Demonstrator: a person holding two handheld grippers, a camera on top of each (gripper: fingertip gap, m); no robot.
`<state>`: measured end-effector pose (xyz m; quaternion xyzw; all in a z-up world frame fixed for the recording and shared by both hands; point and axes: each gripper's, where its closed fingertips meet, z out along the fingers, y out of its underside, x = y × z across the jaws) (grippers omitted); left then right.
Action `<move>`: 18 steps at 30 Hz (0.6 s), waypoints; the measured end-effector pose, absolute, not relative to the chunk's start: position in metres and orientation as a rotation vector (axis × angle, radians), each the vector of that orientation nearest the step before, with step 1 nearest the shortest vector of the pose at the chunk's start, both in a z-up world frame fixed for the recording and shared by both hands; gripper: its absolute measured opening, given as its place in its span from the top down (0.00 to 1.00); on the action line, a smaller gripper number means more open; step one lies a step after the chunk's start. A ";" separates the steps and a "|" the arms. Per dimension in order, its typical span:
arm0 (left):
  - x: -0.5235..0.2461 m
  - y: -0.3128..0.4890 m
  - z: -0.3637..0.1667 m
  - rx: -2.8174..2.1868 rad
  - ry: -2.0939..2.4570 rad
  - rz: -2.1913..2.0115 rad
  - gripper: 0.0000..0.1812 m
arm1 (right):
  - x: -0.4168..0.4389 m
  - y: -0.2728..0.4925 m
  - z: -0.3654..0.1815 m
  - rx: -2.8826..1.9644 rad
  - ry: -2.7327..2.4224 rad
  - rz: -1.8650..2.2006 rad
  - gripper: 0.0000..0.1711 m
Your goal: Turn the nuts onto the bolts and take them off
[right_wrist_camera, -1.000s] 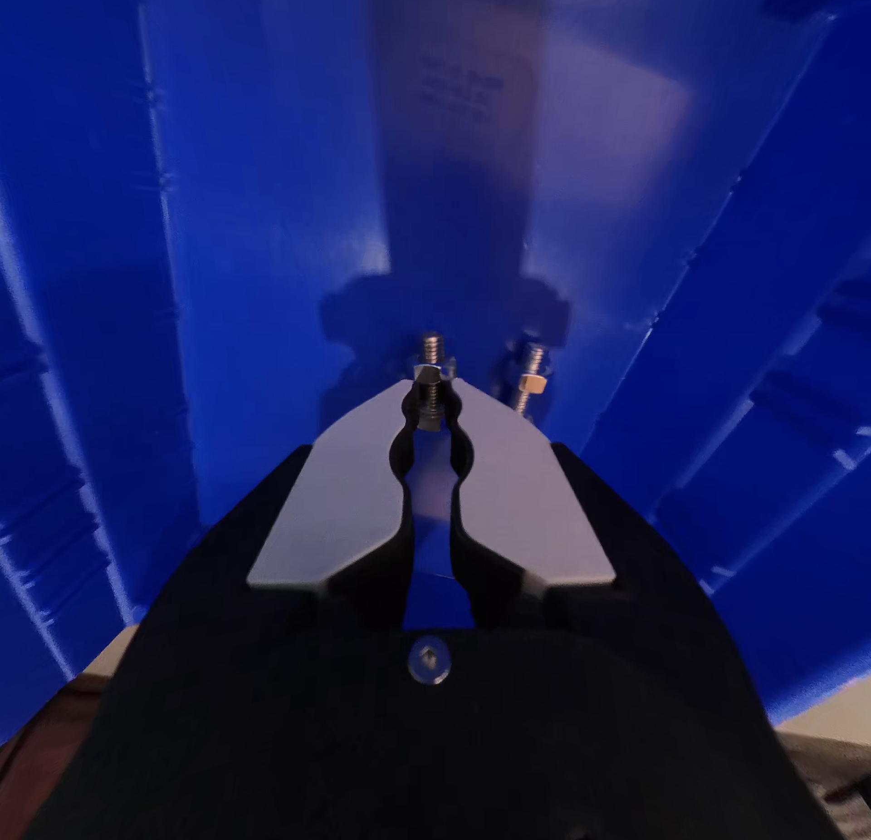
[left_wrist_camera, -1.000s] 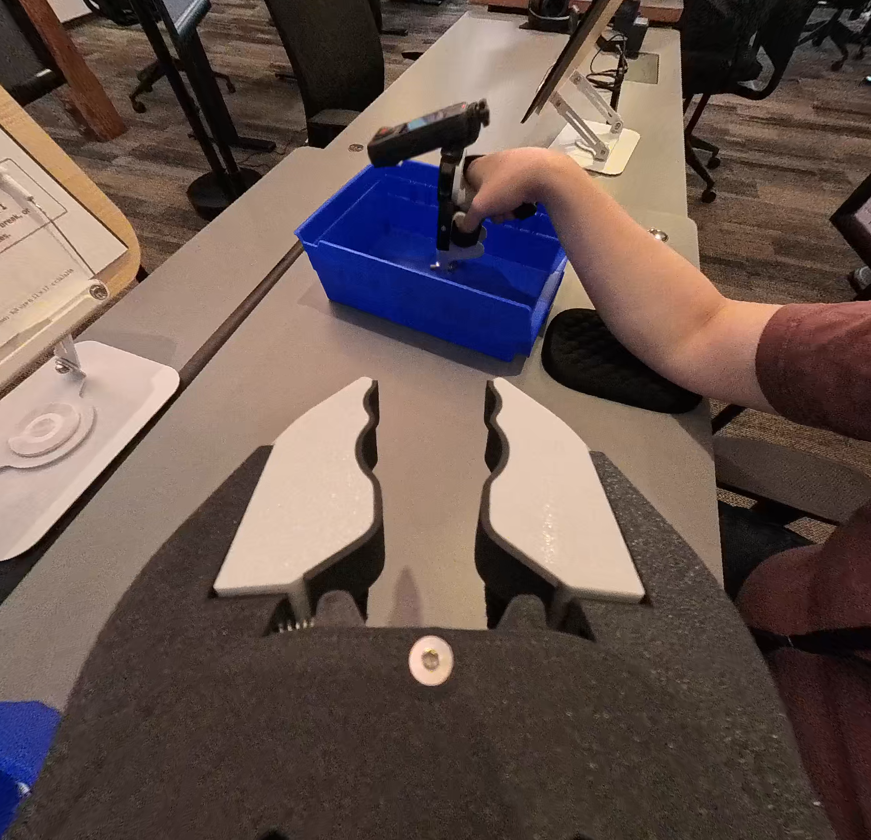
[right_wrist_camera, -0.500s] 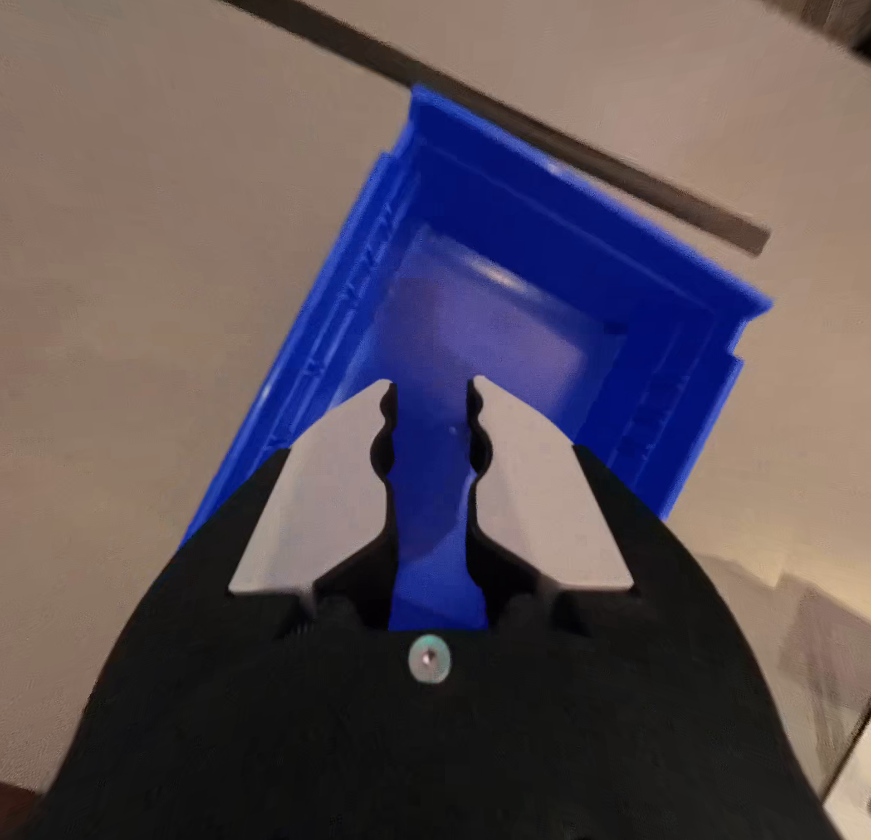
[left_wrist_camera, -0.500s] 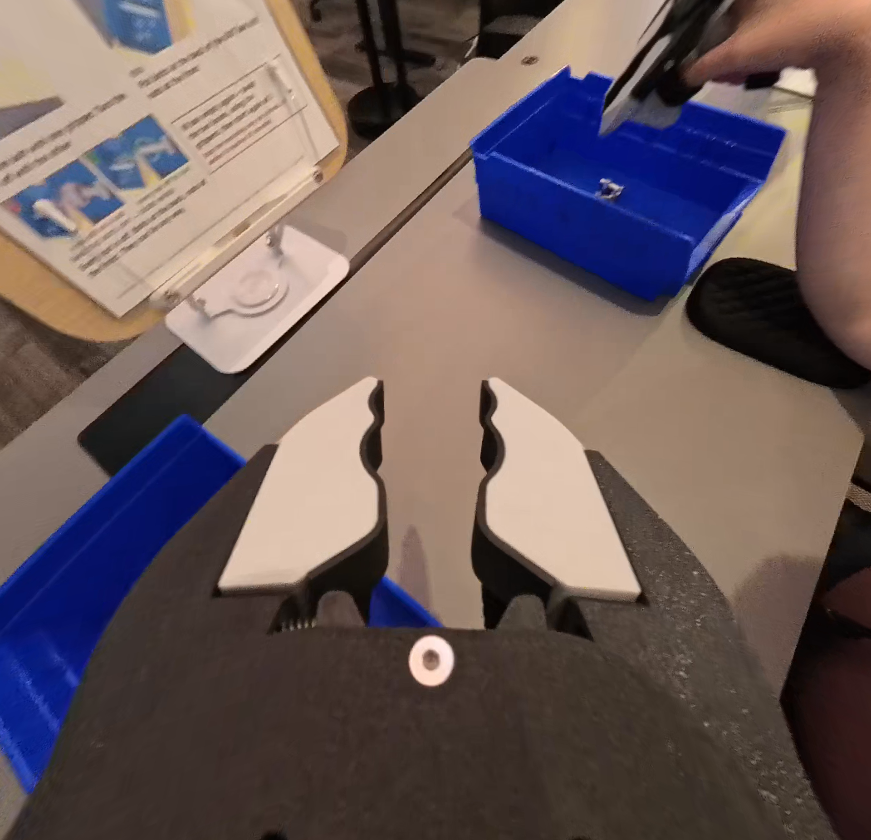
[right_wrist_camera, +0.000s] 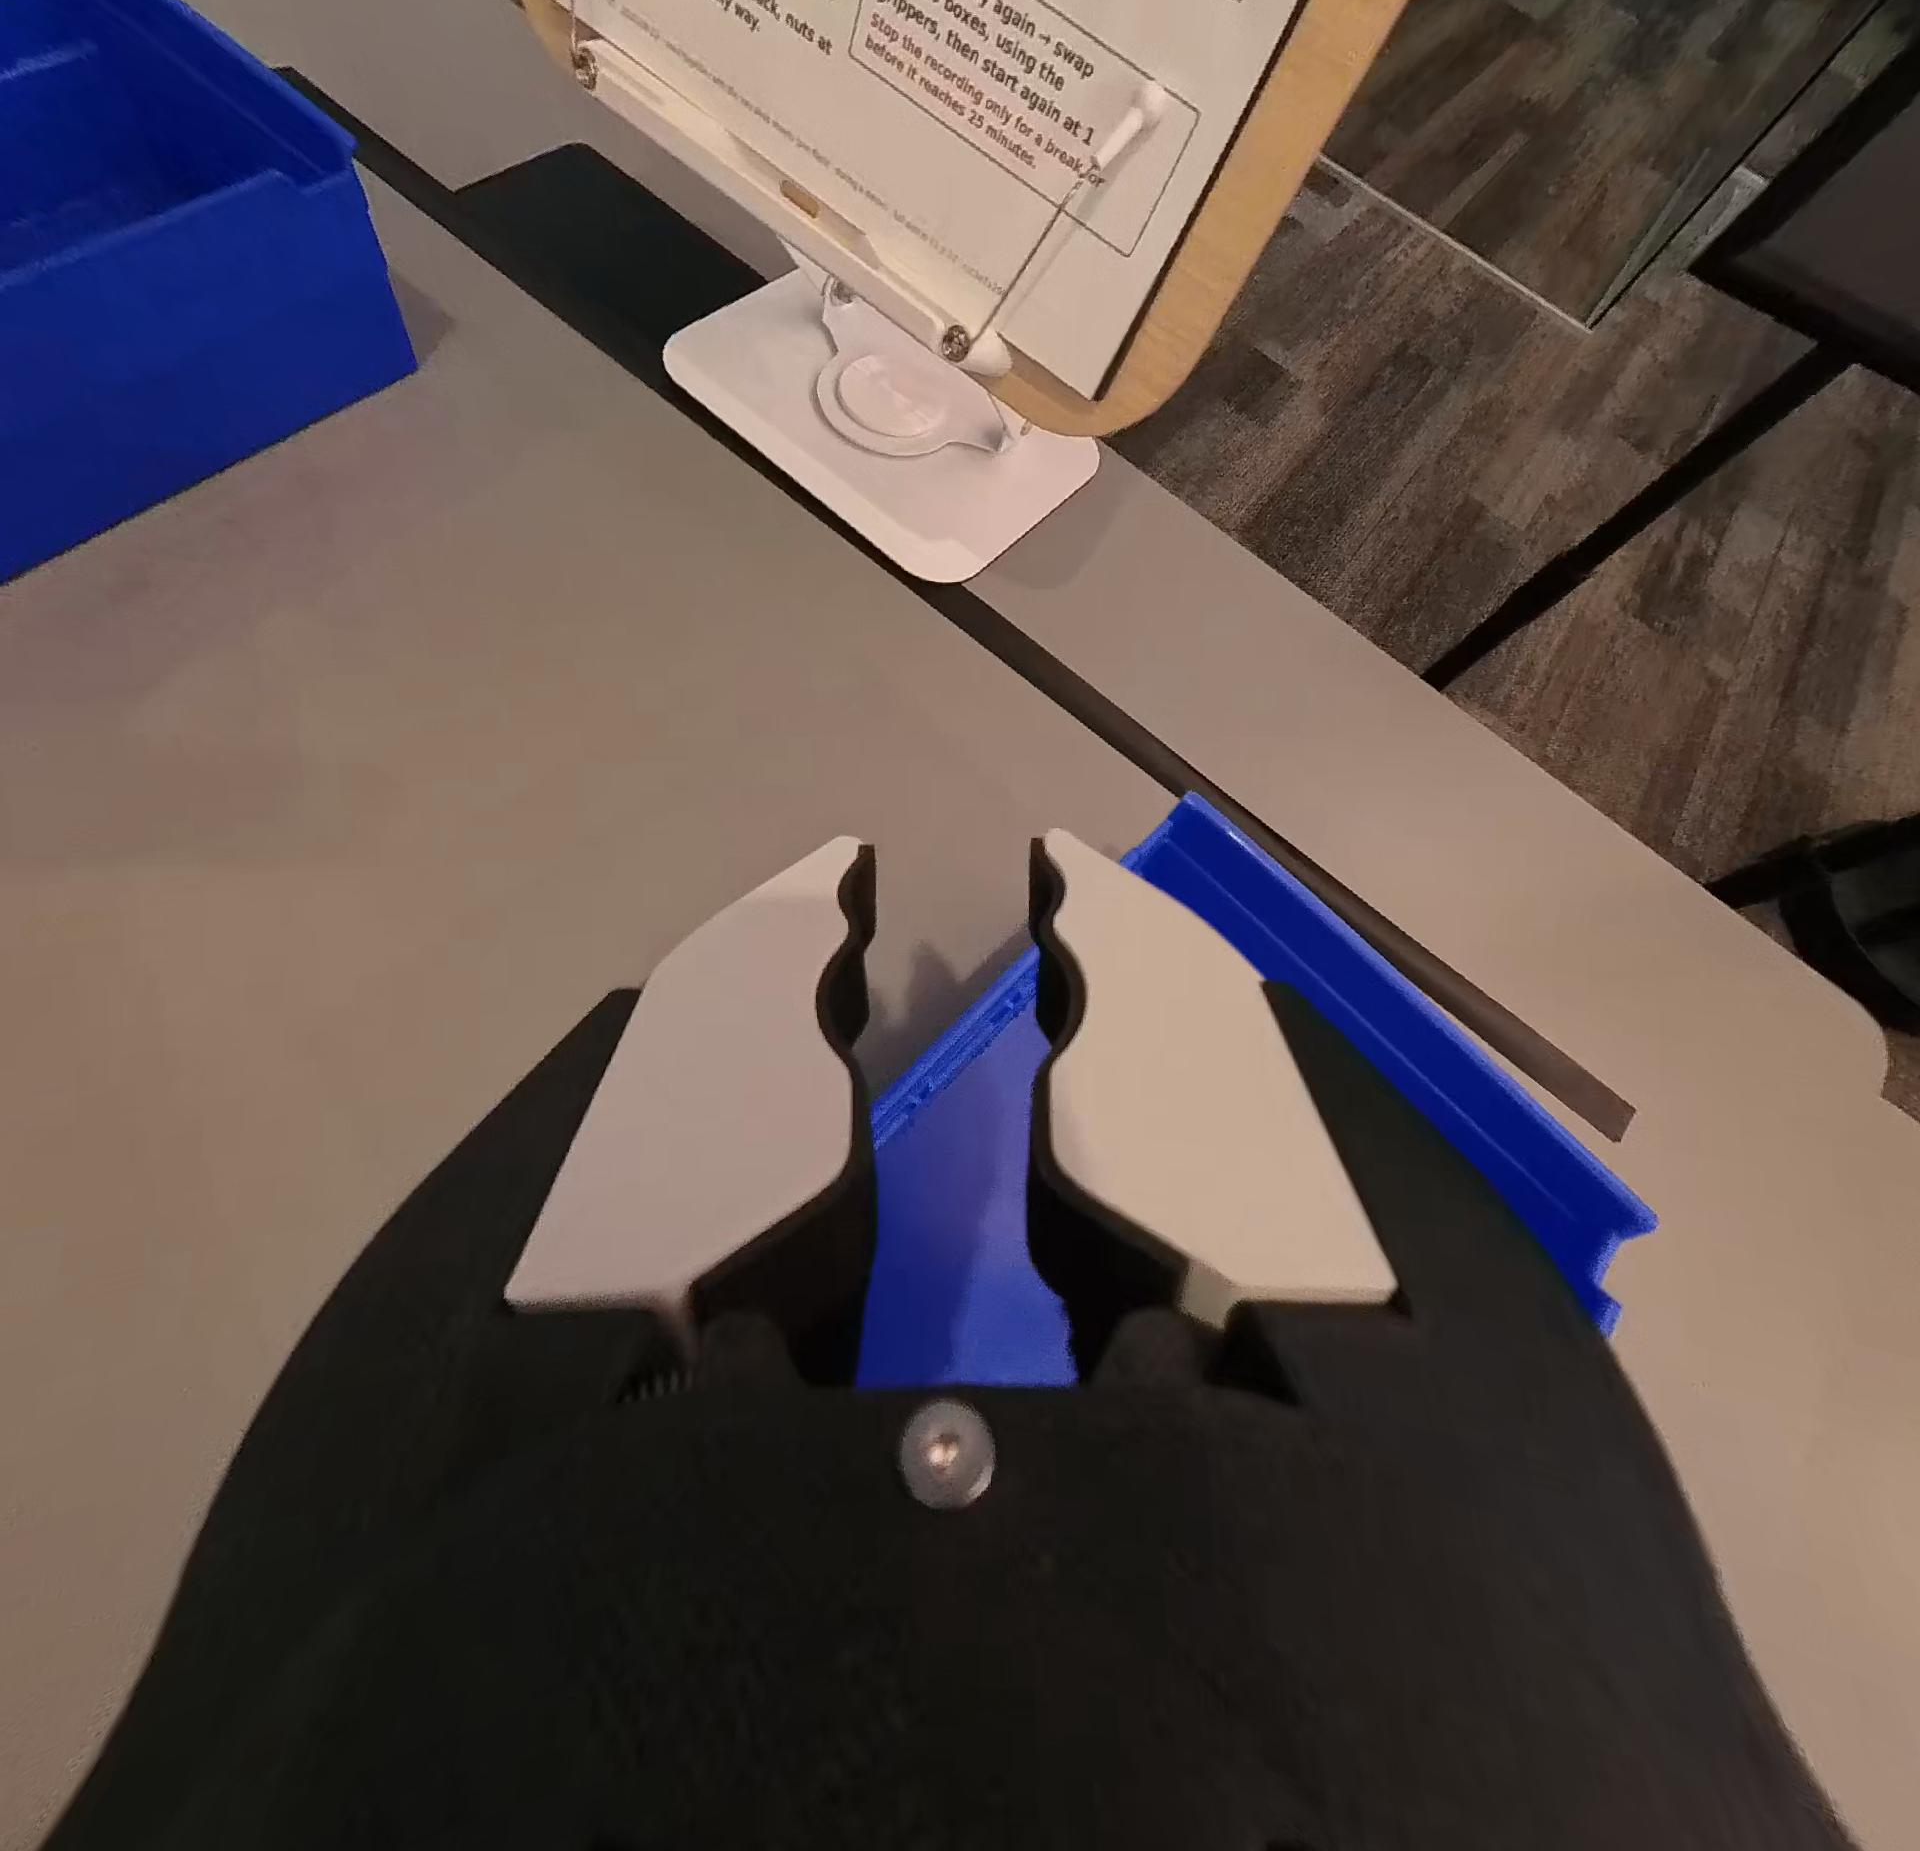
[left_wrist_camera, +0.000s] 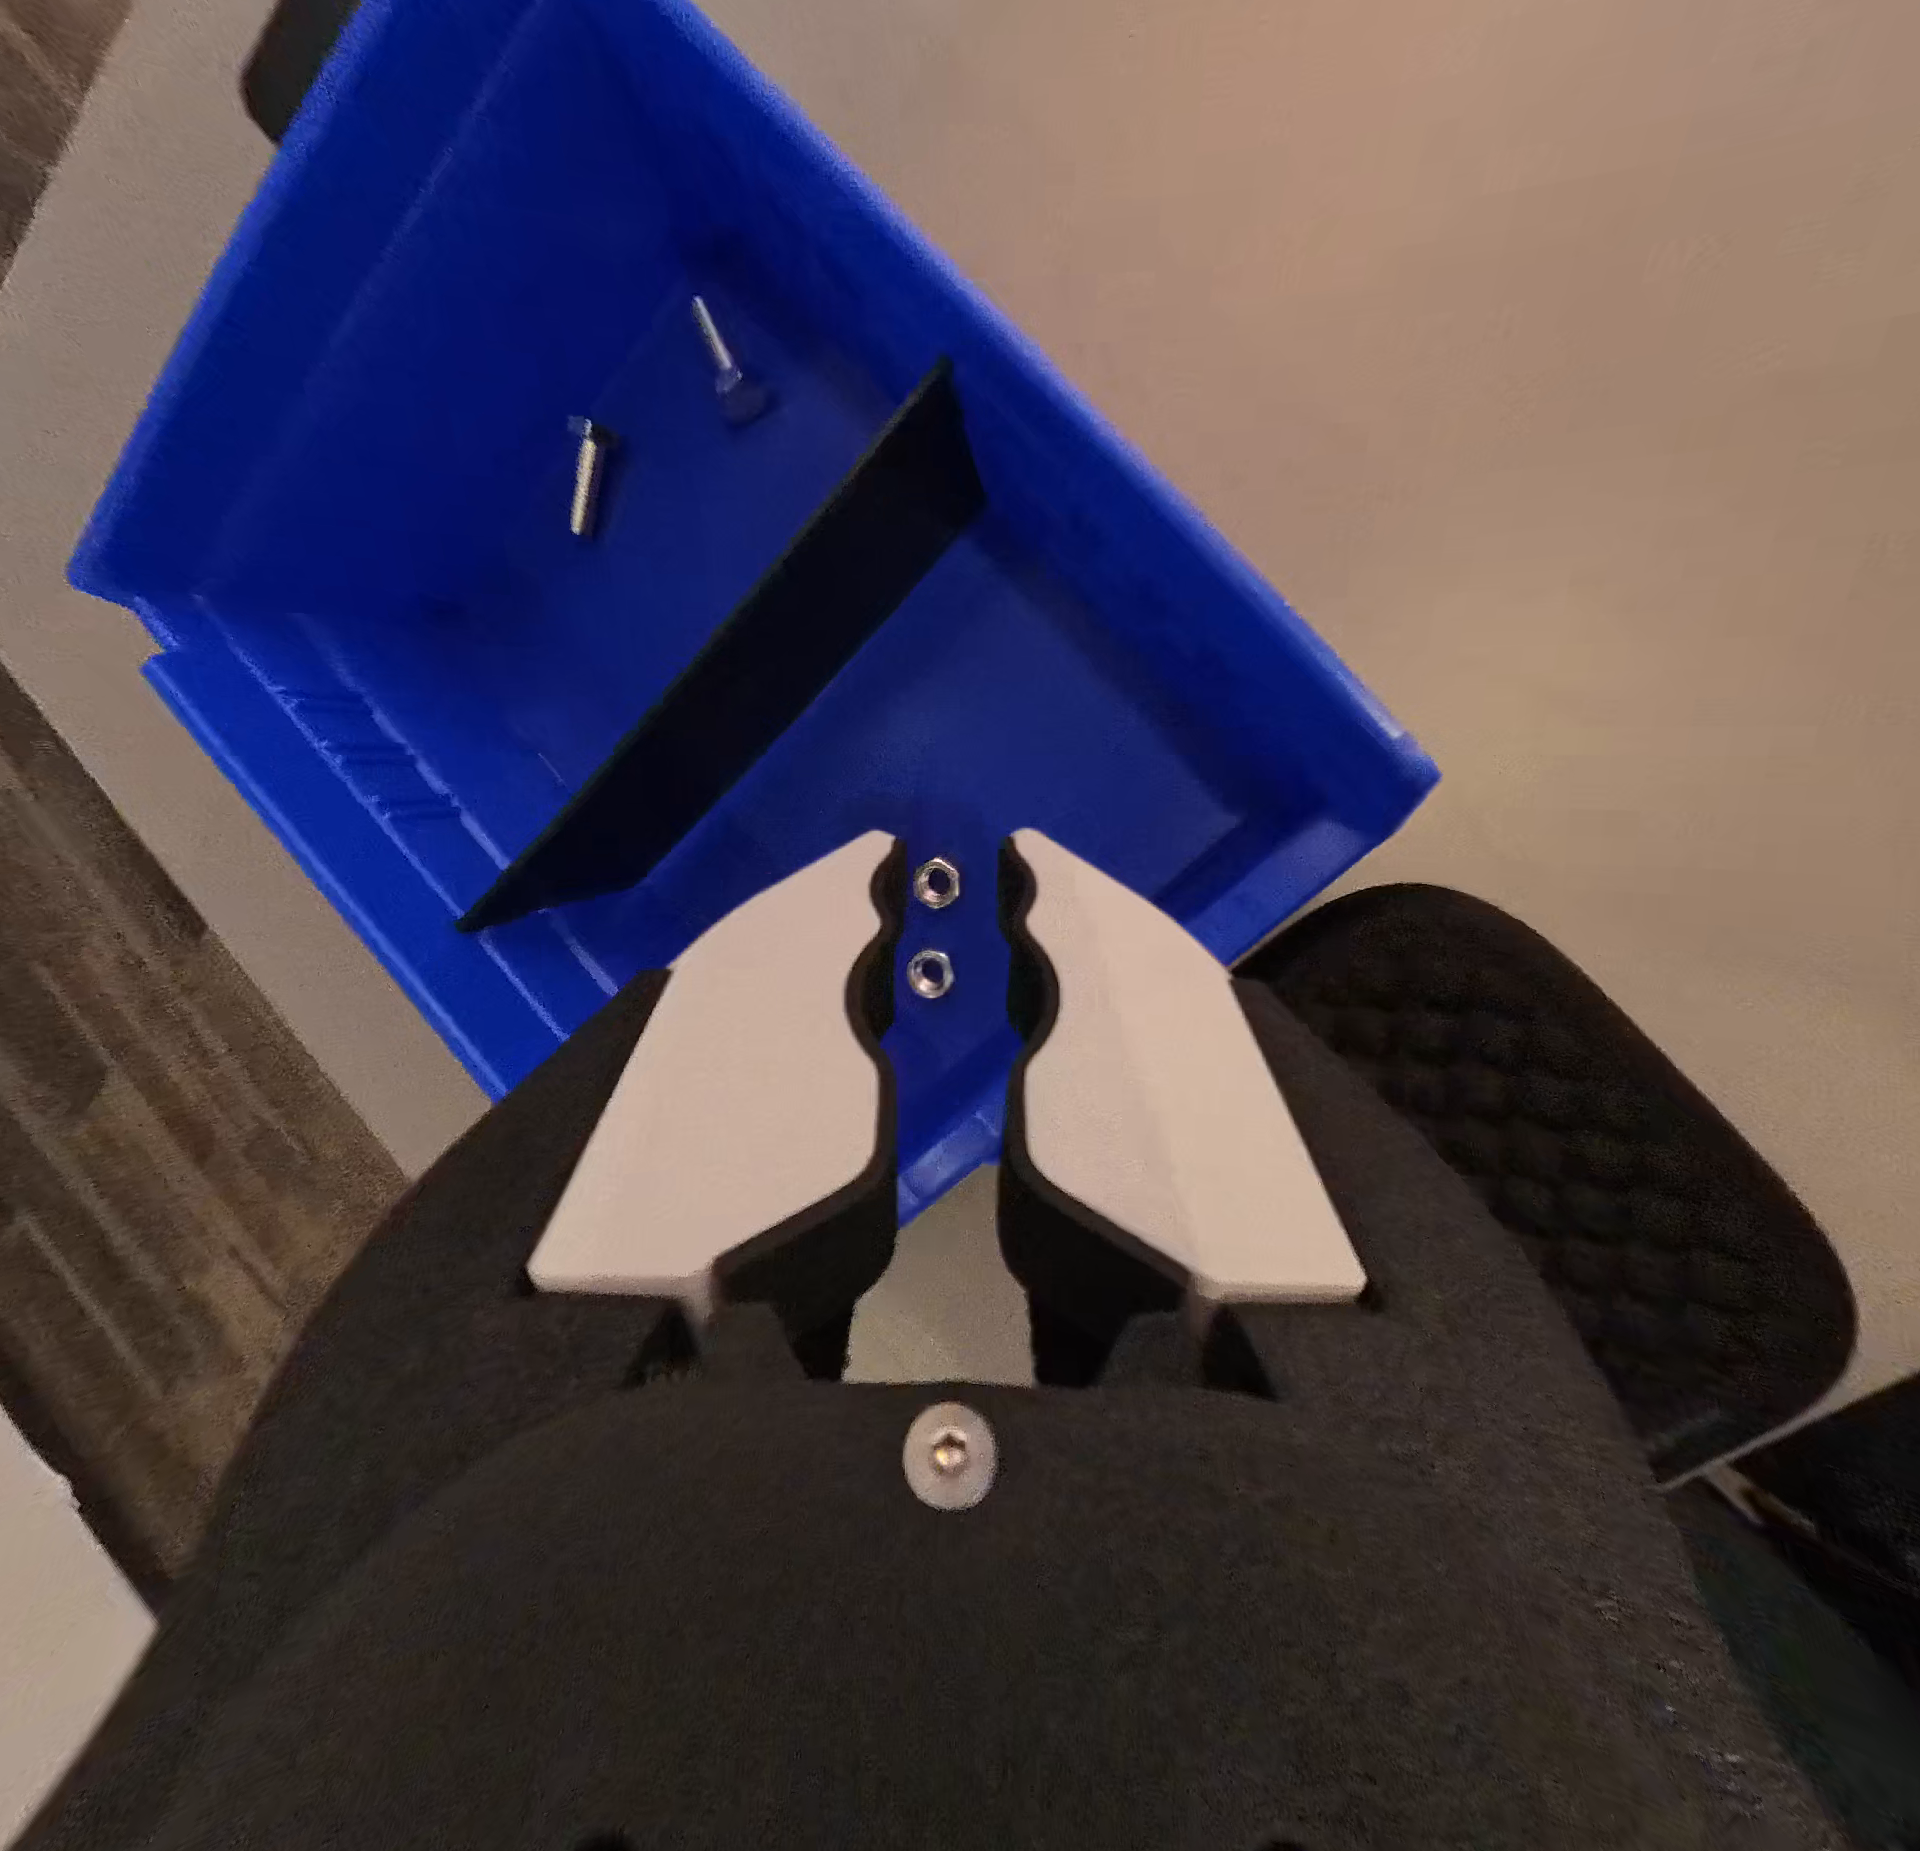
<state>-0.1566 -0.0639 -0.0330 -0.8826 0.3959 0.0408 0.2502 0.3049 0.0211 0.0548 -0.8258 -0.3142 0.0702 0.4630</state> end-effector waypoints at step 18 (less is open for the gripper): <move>-0.201 -0.059 -0.139 -2.726 1.263 0.142 0.84 | 0.286 0.018 0.038 -2.039 -0.911 0.141 0.82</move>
